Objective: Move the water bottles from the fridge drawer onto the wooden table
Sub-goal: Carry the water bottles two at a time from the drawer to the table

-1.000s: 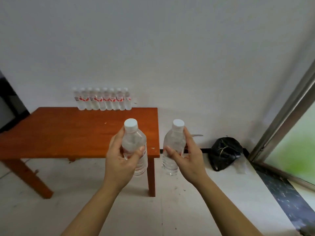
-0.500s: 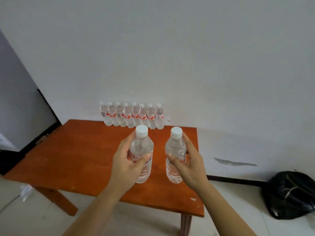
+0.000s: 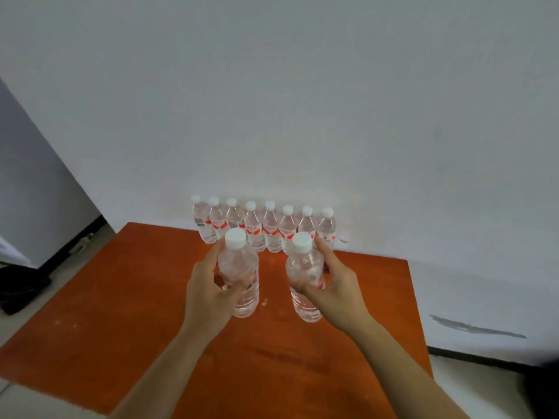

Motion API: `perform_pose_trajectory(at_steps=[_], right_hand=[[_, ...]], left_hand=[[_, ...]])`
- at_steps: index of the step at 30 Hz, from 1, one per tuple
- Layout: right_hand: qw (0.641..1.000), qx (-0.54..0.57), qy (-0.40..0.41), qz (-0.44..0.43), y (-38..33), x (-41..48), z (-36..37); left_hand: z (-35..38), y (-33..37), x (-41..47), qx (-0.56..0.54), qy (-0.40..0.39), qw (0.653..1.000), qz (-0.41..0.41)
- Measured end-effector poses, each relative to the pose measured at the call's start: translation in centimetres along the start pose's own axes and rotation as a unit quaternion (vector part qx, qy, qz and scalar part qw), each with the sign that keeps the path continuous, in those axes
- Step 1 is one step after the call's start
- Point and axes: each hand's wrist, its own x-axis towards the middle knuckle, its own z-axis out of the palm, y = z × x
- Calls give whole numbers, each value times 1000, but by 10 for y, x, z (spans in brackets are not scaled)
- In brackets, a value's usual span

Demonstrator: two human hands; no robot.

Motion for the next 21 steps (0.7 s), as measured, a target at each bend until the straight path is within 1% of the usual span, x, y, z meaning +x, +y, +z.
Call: perform_pose_trajectory(at_steps=[3,6,10,14,18,21], right_hand=[[998,-43,18,38,15,35,29],[993,-78,39,84,28,74,61],[983,-133,47,121,42,126,104],[960,-223,20,165,62,169,141],[955,-194,33,223,80,201,169],[959,-165,55,225,96,217,183]], left_hand=[[12,-54,50,0,-47,999,-4],[22,-104,100,12,-122,993,0],[33,-150,158,-1,-199,980,-4],[51,-193,205,0,-240,971,15],[76,-224,236,6,-273,962,2],[92,-234,250,-18,-282,959,0]])
